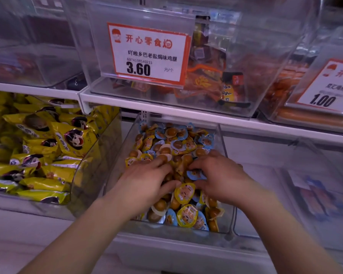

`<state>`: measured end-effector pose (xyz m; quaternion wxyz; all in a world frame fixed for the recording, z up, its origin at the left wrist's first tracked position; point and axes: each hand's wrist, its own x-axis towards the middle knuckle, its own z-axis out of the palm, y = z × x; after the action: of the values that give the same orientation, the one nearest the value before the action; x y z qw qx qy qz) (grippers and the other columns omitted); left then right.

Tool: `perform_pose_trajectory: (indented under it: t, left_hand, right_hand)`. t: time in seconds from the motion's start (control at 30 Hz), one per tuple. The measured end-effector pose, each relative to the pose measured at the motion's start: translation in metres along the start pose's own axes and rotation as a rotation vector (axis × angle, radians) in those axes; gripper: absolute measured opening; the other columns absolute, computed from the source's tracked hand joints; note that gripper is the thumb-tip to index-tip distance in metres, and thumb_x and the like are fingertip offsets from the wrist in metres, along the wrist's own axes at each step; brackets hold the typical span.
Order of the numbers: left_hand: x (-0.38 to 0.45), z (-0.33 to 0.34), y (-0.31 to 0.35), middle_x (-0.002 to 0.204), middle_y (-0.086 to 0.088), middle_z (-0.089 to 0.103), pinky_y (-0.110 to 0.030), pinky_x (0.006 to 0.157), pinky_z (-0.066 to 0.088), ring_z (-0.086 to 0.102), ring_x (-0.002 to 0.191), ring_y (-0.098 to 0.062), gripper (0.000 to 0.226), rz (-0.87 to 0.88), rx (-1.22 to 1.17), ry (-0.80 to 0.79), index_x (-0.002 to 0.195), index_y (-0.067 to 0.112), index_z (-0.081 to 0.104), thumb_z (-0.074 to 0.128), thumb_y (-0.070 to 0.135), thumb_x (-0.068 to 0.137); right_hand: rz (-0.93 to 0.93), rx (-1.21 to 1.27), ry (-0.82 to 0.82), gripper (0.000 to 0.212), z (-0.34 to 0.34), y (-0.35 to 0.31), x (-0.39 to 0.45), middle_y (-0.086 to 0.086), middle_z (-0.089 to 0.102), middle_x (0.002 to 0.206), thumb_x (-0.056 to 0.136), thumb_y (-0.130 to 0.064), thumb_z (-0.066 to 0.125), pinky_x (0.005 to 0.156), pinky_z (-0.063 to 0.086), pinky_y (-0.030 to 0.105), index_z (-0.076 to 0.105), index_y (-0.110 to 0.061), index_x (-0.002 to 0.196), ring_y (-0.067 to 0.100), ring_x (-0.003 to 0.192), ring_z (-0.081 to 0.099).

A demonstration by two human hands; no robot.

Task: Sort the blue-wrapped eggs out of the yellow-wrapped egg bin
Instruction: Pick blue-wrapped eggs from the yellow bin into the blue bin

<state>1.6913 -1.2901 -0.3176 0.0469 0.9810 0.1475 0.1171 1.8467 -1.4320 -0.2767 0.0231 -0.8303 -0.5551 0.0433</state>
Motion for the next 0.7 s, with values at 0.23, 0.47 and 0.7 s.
perform_pose_trajectory:
  t: [0.23, 0.47, 0.7]
  left_hand:
    - [0.003, -0.004, -0.016, 0.106, 0.025, 0.049, -0.028, 0.081, 0.047, 0.054, 0.102, -0.003, 0.028, -0.06, -0.305, -0.049, 0.098, 0.042, 0.057, 0.074, 0.049, 0.077]
    - [0.015, -0.013, 0.001, 0.088, 0.011, 0.067, -0.033, 0.069, 0.055, 0.065, 0.085, -0.006, 0.019, -0.226, -0.67, 0.112, 0.086, 0.032, 0.059, 0.077, 0.03, 0.082]
    - [0.022, -0.027, 0.106, 0.085, 0.017, 0.07, -0.011, 0.066, 0.049, 0.066, 0.079, 0.0, 0.016, -0.069, -1.116, 0.418, 0.09, 0.034, 0.066, 0.075, 0.033, 0.078]
  right_hand:
    - [0.105, 0.45, 0.258, 0.043, -0.003, 0.01, -0.011, -0.006, 0.064, 0.123, 0.09, -0.024, 0.071, 0.093, 0.046, 0.025, 0.061, -0.034, 0.13, 0.014, 0.112, 0.059]
    - [0.157, 1.219, 0.558, 0.032, 0.004, -0.004, -0.033, -0.006, 0.074, 0.086, 0.101, -0.01, 0.052, 0.054, 0.053, 0.032, 0.057, -0.036, 0.119, 0.022, 0.07, 0.068]
    - [0.27, 2.153, 0.156, 0.035, -0.009, -0.013, -0.073, 0.01, 0.065, 0.081, 0.095, -0.033, 0.052, 0.038, 0.031, 0.024, 0.069, -0.004, 0.104, 0.018, 0.06, 0.058]
